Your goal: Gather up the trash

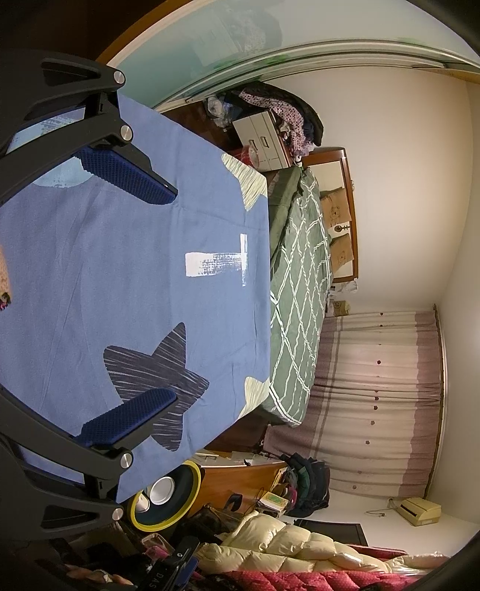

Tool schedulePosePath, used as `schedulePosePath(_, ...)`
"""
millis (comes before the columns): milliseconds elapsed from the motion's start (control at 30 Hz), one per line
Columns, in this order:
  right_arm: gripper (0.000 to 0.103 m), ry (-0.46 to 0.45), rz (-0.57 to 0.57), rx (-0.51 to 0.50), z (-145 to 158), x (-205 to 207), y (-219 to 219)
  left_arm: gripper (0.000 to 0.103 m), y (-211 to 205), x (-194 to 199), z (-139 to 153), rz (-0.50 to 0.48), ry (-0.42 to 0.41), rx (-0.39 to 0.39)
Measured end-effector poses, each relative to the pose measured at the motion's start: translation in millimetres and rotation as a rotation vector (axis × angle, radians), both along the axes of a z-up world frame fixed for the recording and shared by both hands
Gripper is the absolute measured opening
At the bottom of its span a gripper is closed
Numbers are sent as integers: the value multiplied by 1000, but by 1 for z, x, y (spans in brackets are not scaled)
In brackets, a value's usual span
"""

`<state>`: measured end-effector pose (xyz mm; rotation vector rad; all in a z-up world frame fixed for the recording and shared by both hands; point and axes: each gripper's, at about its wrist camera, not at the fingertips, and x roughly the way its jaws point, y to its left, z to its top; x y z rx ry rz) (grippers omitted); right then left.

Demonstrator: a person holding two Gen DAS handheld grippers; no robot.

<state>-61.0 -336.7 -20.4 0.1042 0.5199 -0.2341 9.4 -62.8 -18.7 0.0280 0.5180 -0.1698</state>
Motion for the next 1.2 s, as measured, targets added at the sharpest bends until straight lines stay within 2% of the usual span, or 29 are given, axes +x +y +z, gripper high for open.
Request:
schedulePosePath(433,72,2,1,1,0,1,1,98,-1,2,-2,-8,1,9)
schedulePosePath(1200,72,7,3,4,-3,2,3,98,-1,16,-8,-27,50,-1)
